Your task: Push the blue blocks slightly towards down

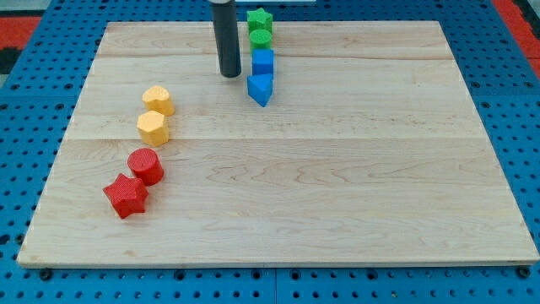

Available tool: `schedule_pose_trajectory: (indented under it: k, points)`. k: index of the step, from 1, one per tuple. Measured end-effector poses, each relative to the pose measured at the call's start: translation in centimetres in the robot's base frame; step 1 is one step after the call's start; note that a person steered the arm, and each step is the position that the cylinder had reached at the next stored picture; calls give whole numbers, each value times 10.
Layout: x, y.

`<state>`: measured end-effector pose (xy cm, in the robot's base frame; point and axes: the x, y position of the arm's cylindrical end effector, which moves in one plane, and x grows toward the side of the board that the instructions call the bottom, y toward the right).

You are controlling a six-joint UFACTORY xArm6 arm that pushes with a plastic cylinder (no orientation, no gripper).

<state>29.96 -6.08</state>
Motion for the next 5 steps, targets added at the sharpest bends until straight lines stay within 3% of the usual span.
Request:
schedule_pose_trajectory:
  k: [2, 3, 4, 5]
  points:
    - [-36, 27]
    - [-13, 59]
    - [28, 57]
    - [39, 52]
